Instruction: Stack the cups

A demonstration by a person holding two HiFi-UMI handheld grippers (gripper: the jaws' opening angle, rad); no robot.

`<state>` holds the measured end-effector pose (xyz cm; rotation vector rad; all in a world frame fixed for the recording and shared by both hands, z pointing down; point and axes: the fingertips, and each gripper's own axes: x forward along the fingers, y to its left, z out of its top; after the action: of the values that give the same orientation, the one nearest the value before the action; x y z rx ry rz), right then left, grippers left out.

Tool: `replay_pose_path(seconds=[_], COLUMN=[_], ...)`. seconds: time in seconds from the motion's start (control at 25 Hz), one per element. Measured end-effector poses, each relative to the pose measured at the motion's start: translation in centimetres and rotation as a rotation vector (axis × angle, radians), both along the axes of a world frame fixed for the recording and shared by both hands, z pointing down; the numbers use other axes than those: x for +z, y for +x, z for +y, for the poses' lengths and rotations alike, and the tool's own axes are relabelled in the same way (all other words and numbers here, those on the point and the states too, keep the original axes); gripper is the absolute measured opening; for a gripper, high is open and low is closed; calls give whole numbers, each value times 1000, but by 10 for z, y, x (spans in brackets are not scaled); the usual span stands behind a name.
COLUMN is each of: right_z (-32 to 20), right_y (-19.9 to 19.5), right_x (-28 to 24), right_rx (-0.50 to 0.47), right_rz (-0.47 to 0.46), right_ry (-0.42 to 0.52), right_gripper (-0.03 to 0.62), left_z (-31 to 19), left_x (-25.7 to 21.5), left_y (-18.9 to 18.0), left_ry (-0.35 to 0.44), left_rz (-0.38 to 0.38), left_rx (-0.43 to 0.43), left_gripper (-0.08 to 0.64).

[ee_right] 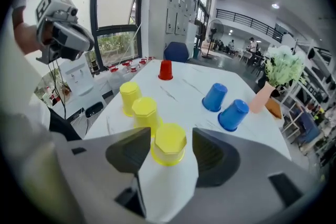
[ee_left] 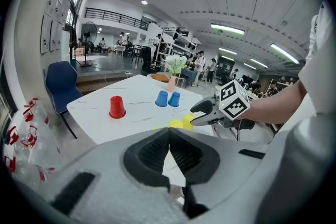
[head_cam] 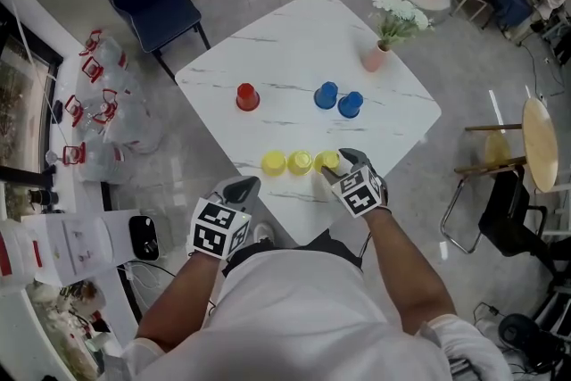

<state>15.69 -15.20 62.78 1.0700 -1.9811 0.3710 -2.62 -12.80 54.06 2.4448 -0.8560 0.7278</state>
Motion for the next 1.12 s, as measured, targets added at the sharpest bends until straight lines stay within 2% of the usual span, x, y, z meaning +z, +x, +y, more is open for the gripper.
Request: replay_pose_path(seconds=[0.12,0.24,0.44,0.6,0.88,1.12], right_z=[-17,-56,-112,-138,-157,-152], right_y=[10,44,104,124,126,121], right_x=[-31,-42,-20,2,23,8], right_rx=[51,146,305,320,303,281], right_rz=[-90,-110,-74,-19,-28,-25], right_ry=[86,149,120,70,5,31], right_gripper=[241,214,222,239,234,221], left_z=[-3,-6,-1,2,9,8], left_x=[0,0,-3,-4,-1,0], left_y=[0,-2,-6,-16,-30,-27], left_ry=[1,0,4,-1,-12,-11], left_rz=[1,0,-9,-19,-32,-26], left_rx=[-20,-46,-83,-131,-191,-188], left_gripper=[6,6,6,6,5,5])
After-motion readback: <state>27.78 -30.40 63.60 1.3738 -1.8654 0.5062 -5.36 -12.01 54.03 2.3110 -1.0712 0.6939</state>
